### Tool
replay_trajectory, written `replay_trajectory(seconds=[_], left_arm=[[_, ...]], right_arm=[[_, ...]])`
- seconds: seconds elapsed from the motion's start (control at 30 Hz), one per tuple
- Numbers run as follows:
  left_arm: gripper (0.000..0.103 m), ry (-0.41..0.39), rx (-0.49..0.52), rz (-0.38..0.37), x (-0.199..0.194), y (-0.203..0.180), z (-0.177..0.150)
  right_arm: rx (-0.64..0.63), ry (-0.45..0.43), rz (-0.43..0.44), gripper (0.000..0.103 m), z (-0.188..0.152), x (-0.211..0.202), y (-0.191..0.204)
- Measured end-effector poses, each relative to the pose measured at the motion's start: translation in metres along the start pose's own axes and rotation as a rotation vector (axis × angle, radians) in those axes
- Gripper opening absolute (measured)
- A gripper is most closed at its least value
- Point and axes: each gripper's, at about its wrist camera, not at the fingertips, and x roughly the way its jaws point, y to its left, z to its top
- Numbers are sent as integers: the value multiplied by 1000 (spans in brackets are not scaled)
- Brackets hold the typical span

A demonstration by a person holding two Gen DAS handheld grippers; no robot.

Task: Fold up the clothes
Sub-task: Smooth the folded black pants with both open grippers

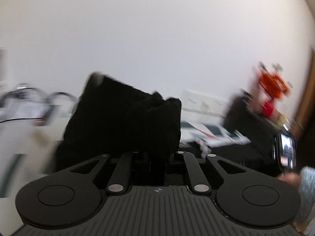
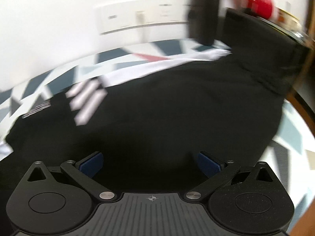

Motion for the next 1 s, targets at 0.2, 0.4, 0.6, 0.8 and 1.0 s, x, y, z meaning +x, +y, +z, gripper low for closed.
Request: replay_trajectory(seconds=[0.2, 0.4, 0.6, 0.8, 1.0], left_arm=[[11, 169, 158, -163, 84, -95, -27], [23, 262, 288, -132, 117, -137, -52], [89, 166, 272, -163, 60, -115, -31], [91, 222, 240, 42, 26, -52, -41], [91, 325, 177, 91, 15, 3, -70]], right_arm=[[111, 34, 82, 102, -2, 0, -62], [230, 75, 237, 102, 3, -2, -107], [308, 150, 527, 102, 20, 0, -87], [179, 250, 639, 102, 27, 25, -14], [9, 245, 538, 94, 22, 43, 47]])
